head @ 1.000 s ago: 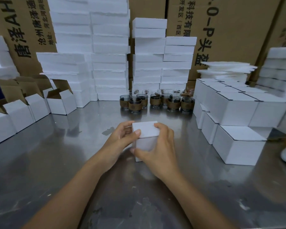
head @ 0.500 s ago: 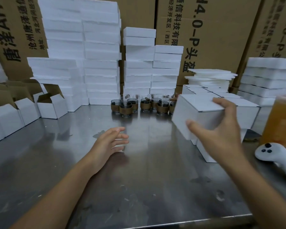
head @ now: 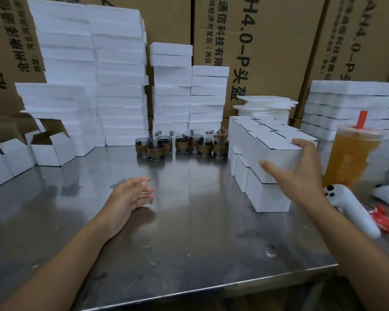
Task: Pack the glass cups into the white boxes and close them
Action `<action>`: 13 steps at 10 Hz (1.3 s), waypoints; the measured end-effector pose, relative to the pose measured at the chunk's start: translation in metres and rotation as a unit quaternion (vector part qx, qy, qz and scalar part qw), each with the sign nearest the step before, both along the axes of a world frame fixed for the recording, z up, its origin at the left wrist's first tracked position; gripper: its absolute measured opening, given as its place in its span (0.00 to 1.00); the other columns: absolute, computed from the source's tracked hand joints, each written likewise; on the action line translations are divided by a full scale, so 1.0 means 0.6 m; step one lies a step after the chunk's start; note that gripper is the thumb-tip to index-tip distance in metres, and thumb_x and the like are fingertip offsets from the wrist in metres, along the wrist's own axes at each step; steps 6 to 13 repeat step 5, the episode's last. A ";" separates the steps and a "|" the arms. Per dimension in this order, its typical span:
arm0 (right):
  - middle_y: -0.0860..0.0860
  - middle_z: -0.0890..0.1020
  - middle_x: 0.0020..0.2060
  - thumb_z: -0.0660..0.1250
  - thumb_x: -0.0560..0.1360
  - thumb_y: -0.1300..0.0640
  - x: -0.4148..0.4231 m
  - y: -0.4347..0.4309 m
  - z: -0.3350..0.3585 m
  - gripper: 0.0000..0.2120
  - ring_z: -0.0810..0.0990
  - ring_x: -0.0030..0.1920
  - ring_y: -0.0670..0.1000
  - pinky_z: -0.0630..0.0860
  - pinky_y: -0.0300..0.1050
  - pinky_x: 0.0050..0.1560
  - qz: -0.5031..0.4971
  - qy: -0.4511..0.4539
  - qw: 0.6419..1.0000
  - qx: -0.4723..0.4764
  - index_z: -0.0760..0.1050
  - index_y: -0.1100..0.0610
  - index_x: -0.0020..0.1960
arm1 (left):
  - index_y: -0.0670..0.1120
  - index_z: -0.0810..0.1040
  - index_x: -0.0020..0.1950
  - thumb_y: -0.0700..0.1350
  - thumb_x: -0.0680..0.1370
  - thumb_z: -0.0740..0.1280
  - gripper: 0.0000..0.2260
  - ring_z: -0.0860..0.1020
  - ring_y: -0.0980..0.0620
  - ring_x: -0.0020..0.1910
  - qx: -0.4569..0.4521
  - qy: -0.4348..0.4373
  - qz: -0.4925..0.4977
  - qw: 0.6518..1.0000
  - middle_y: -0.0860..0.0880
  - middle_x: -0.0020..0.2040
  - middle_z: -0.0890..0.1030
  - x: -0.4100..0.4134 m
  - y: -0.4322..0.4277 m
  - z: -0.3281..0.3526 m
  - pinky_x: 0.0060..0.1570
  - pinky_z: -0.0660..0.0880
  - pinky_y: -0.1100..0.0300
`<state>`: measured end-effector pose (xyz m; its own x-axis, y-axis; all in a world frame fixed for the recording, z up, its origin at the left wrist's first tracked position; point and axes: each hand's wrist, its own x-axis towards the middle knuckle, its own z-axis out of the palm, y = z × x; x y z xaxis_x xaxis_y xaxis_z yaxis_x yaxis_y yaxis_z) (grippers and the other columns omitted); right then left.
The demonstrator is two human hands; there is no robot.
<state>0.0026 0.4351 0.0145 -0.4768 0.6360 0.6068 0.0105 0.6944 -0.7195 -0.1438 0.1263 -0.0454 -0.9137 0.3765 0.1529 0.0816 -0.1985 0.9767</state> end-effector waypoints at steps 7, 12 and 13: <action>0.50 0.59 0.73 0.75 0.65 0.43 0.026 -0.012 0.005 0.46 0.59 0.72 0.51 0.61 0.46 0.67 0.015 -0.019 0.999 0.026 0.53 0.50 0.75 | 0.45 0.77 0.55 0.40 0.79 0.62 0.07 0.80 0.48 0.43 -0.018 0.013 -0.011 1.000 0.45 0.44 0.80 -0.014 -0.003 -0.015 0.47 0.74 0.58; 0.50 0.59 0.73 0.75 0.65 0.43 0.026 -0.012 0.005 0.46 0.59 0.72 0.51 0.61 0.46 0.67 0.015 -0.019 0.999 0.026 0.53 0.50 0.75 | 0.45 0.77 0.55 0.40 0.79 0.62 0.07 0.80 0.48 0.43 -0.018 0.013 -0.011 1.000 0.45 0.44 0.80 -0.014 -0.003 -0.015 0.47 0.74 0.58; 0.50 0.59 0.73 0.75 0.65 0.43 0.026 -0.012 0.005 0.46 0.59 0.72 0.51 0.61 0.46 0.67 0.015 -0.019 0.999 0.026 0.53 0.50 0.75 | 0.45 0.77 0.55 0.40 0.79 0.62 0.07 0.80 0.48 0.43 -0.018 0.013 -0.011 1.000 0.45 0.44 0.80 -0.014 -0.003 -0.015 0.47 0.74 0.58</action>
